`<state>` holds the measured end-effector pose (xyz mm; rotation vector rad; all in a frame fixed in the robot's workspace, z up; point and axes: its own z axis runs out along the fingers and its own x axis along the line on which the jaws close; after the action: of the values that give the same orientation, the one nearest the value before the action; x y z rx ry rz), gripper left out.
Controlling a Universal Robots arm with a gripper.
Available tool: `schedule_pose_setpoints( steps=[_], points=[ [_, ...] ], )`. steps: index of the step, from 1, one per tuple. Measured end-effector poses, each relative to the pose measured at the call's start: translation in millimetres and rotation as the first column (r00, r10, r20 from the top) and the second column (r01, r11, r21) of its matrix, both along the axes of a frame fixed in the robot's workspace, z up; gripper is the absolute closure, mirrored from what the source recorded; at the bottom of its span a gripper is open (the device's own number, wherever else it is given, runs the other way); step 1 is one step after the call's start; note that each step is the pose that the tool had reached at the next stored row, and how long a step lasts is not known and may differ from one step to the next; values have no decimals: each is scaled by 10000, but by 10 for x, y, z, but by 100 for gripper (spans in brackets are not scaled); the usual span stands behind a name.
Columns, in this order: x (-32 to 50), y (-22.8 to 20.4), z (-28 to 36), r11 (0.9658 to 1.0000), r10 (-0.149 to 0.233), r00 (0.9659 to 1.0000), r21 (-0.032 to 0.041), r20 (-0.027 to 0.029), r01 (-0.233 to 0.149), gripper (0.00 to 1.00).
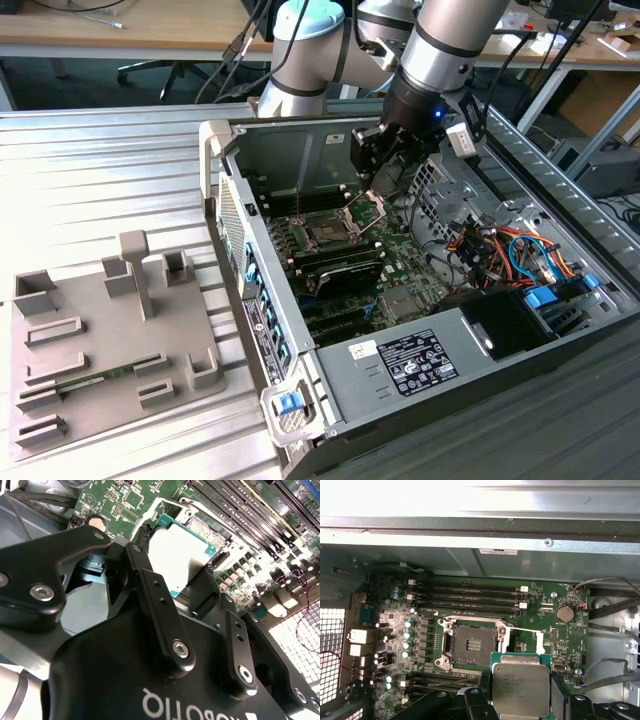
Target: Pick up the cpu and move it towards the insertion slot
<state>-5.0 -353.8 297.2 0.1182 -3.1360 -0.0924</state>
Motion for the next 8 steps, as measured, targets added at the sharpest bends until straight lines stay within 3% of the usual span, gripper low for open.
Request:
schedule_pose_setpoints(
  steps=[8],
  points=[
    [0,1,-23,10000,0,10000,0,0,0,45]
  ],
)
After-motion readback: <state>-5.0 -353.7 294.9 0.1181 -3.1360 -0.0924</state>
